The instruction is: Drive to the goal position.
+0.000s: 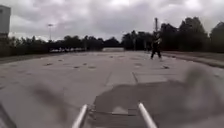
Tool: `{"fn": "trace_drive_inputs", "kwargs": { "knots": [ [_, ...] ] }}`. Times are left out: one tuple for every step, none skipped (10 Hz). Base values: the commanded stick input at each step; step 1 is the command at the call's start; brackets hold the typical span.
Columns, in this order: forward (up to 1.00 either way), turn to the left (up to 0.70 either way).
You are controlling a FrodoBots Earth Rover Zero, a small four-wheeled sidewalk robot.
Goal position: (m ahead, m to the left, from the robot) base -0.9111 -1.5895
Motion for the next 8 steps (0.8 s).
{"fn": "trace_drive_inputs", "kwargs": {
  "knots": [
    [1.0,-0.25],
    [1.0,-0.27],
    [1.0,-0.06],
    [1.0,0.0],
    [1.0,0.0],
    [1.0,0.0],
    [1.0,0.0],
    [1.0,0.0]
  ]
}}
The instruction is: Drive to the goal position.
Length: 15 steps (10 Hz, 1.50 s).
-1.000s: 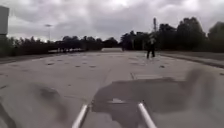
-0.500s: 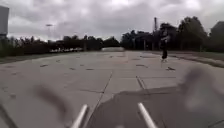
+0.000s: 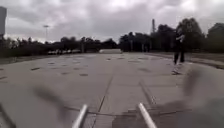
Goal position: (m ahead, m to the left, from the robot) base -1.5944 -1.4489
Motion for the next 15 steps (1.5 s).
{"fn": "trace_drive_inputs", "kwargs": {
  "knots": [
    [1.0,0.0],
    [1.0,0.0],
    [1.0,0.0],
    [1.0,0.0],
    [1.0,0.0],
    [1.0,0.0],
    [1.0,0.0],
    [1.0,0.0],
    [1.0,0.0],
    [1.0,0.0],
    [1.0,0.0],
    [1.0,0.0],
    [1.0,0.0],
    [1.0,0.0],
    [1.0,0.0]
  ]
}}
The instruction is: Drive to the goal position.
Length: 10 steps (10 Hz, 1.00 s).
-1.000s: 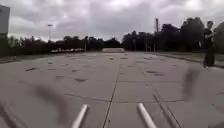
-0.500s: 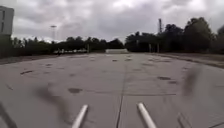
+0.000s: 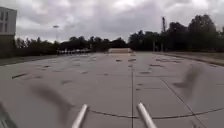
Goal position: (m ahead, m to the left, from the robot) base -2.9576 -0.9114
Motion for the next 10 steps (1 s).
{"fn": "trace_drive_inputs", "kwargs": {
  "knots": [
    [1.0,0.0],
    [1.0,0.0],
    [1.0,0.0],
    [1.0,0.0],
    [1.0,0.0],
    [1.0,0.0],
    [1.0,0.0],
    [1.0,0.0],
    [1.0,-0.01],
    [1.0,-0.27]
  ]
}}
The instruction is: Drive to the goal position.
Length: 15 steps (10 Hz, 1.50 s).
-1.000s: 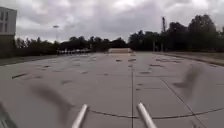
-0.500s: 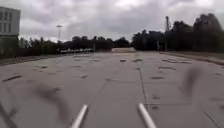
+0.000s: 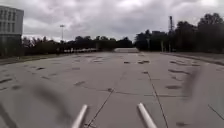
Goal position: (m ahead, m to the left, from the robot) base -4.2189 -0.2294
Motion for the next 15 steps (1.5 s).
{"fn": "trace_drive_inputs", "kwargs": {
  "knots": [
    [1.0,-0.27],
    [1.0,-0.27],
    [1.0,-0.27],
    [1.0,-0.27],
    [1.0,-0.27],
    [1.0,-0.27],
    [1.0,-0.27],
    [1.0,-0.27],
    [1.0,-0.27],
    [1.0,-0.27],
    [1.0,-0.27],
    [1.0,-0.27],
    [1.0,-0.27],
    [1.0,-0.27],
    [1.0,-0.27]
  ]
}}
